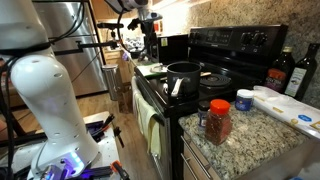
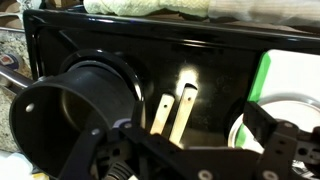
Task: Remove the glass lid from the pot on the bottom right plate of the stove
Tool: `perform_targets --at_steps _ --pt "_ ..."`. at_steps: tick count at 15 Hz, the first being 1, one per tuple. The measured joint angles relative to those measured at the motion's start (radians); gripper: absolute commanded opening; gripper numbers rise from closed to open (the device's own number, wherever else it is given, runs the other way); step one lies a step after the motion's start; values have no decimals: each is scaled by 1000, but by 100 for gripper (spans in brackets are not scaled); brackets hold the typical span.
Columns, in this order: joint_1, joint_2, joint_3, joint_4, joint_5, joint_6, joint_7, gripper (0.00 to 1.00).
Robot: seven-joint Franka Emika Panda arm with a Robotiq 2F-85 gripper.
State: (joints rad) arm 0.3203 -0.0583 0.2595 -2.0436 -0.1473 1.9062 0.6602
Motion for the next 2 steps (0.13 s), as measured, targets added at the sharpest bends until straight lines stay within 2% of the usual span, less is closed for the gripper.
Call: perform_targets --at_steps 2 --pt "0 0 0 -2 0 2 0 100"
